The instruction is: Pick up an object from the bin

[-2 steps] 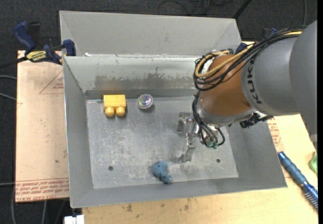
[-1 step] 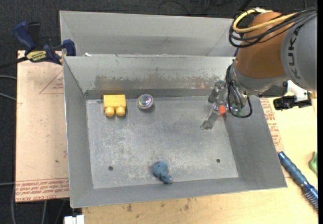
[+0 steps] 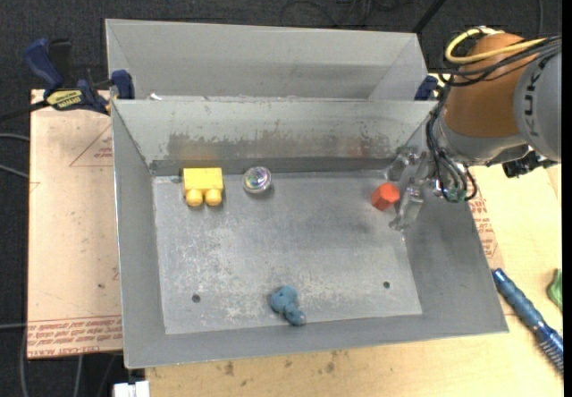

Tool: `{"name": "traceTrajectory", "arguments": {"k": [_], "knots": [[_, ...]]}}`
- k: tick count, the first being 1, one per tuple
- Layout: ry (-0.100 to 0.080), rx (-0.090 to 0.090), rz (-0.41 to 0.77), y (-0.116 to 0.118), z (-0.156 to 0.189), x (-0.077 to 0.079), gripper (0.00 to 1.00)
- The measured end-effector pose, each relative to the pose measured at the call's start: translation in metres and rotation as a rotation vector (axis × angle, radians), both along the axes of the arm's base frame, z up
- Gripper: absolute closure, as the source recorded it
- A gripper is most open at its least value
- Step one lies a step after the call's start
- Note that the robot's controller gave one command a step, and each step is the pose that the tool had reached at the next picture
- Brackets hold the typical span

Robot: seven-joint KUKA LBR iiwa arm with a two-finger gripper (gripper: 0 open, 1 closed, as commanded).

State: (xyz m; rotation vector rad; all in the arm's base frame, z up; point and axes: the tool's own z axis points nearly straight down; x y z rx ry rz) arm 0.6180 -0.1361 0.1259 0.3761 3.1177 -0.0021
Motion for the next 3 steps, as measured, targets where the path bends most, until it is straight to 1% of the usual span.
{"name": "traceTrajectory", "arguments": {"k": [1, 2, 3], "knots": [[-0.002, 0.001, 0.028, -0.008, -0.059, 0.035, 0.00], [-0.003, 0.001, 0.029, -0.008, -0.055, 0.035, 1.00], [-0.010, -0.001, 0.049, -0.004, 0.080, 0.010, 1.00]]}}
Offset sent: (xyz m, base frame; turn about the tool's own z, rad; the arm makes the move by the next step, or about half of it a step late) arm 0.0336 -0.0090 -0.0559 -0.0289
